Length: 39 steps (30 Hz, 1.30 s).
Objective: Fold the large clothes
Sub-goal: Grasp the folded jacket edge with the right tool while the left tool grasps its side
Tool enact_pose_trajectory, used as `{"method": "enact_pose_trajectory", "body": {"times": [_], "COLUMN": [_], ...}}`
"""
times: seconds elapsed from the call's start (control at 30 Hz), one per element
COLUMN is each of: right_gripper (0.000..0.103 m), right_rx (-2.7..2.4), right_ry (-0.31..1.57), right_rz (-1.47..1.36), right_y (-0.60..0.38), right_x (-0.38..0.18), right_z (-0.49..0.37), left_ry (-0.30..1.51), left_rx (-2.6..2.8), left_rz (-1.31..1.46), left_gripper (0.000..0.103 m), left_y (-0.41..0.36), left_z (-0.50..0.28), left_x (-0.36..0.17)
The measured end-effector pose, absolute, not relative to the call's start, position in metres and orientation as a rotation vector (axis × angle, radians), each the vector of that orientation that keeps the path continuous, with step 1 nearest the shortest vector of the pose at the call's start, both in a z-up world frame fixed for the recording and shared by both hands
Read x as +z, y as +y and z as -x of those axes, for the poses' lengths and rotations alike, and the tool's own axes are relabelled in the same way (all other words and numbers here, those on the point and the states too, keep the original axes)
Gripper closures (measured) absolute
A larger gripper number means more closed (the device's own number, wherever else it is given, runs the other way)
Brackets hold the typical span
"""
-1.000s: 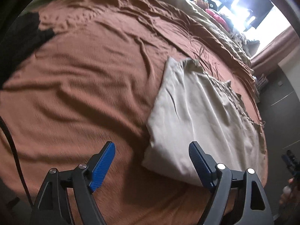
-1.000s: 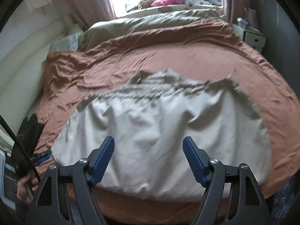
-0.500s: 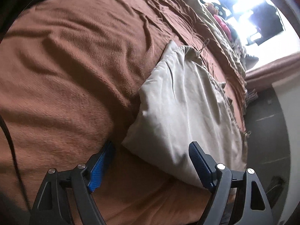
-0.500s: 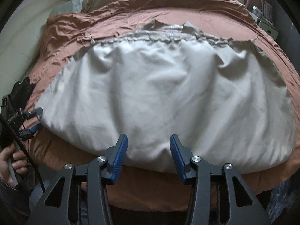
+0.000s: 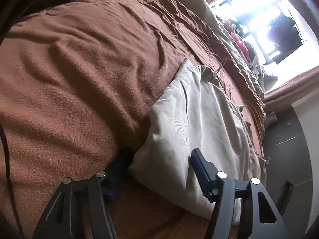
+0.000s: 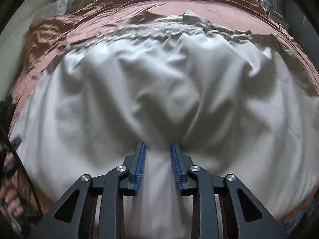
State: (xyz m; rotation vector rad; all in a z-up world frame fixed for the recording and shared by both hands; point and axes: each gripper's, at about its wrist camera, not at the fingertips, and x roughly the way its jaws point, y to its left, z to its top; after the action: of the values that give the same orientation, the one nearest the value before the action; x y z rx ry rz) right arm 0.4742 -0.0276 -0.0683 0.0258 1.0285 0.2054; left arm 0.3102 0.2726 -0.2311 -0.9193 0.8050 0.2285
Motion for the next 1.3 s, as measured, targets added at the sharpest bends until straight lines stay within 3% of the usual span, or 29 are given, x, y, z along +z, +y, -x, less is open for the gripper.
{"method": "enact_pose_trajectory", "body": {"times": [0.3,0.6,0.73,0.87,1.3], "right_gripper": [0.083,0.085,0.085,0.085,0.085], "right_rx": [0.161,0.16,0.248,0.268,0.37], "right_ry": [0.999,0.969,0.966,0.888,0.925], "right_rz": [-0.08,-0.129,-0.226,-0.229,-0.336], "right_y": [-0.023,-0.02,-0.032,-0.046,-0.092], "right_x": [-0.076,-0.083,-0.071,-0.049,-0.057], "right_z": [-0.551,-0.6,-0.586,-0.549,-0.465], "left_ry": [0.803,0.822,0.803,0.769,0.628], "left_rx": [0.283,0.364,0.349,0.329,0.156], "left_rz": [0.944,0.956,0.962,0.976,0.926], "left_gripper": [0.042,0.065,0.081,0.084,0.087], "left_y": [0.272,0.273,0.27,0.267,0.233], "left_z": [-0.317,-0.315,-0.313,-0.313,-0.338], "left_x": [-0.234,-0.229,-0.221,-0.206,-0.111]}}
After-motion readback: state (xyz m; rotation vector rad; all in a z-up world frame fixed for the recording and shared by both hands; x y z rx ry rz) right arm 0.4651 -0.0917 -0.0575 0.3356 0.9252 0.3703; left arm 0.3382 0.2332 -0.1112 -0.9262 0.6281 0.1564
